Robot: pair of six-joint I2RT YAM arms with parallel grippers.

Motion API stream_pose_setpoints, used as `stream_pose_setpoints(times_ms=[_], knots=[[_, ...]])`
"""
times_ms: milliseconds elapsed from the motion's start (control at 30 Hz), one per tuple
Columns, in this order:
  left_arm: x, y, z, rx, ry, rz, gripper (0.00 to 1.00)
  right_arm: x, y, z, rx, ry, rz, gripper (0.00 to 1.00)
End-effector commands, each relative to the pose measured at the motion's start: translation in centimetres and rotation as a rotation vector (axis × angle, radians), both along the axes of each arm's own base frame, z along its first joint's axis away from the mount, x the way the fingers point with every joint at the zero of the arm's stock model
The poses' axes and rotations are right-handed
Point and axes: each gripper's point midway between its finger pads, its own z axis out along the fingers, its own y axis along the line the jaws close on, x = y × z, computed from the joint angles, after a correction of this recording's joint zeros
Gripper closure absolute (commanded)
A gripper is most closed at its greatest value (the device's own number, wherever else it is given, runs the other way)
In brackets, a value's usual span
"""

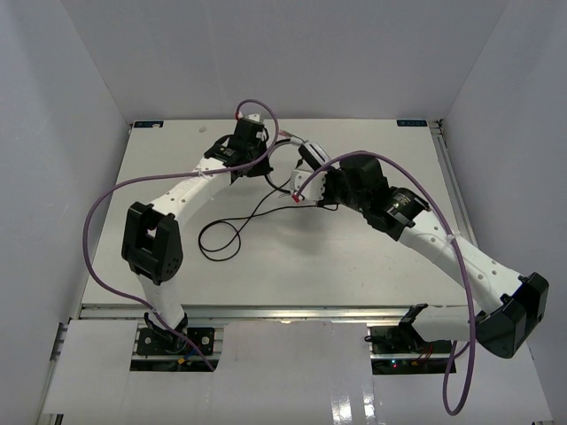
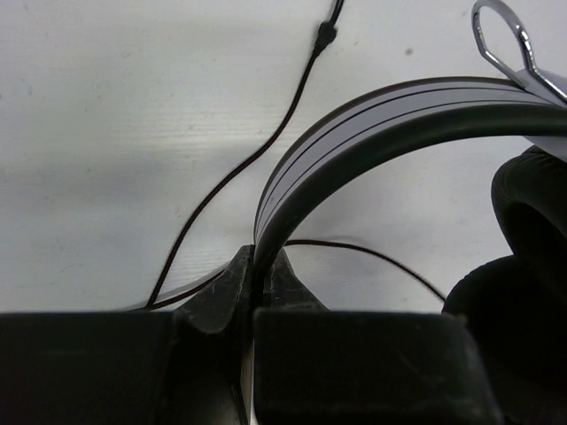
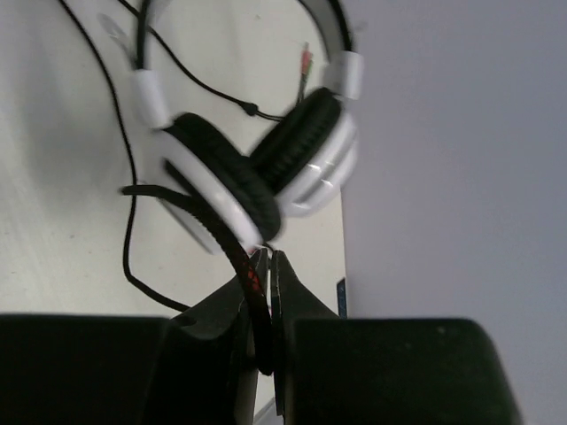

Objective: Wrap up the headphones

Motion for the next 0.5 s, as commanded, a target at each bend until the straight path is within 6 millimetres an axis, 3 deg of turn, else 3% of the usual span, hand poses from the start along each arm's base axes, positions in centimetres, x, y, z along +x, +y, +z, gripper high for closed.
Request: stream_pose_setpoints(times_ms=[0,300,467], knots=[[-1.0,0.1,2.3,0.006,-0.077,-0.073,1.0,2.6,-2.2,2.2,0.003,-0.135,-0.137,0.89],[-2.8,-1.4,3.9,-0.001,-0.121,-0.286,1.0,2.9,-2.9,-0.5,-0.062,-0.108,-0.093,0.89],[-4.5,-2.2,4.0,-0.008,-0.128,-0.422,1.0,2.2,-2.2,-1.8,-0.064,-0.068,0.004,0.9]])
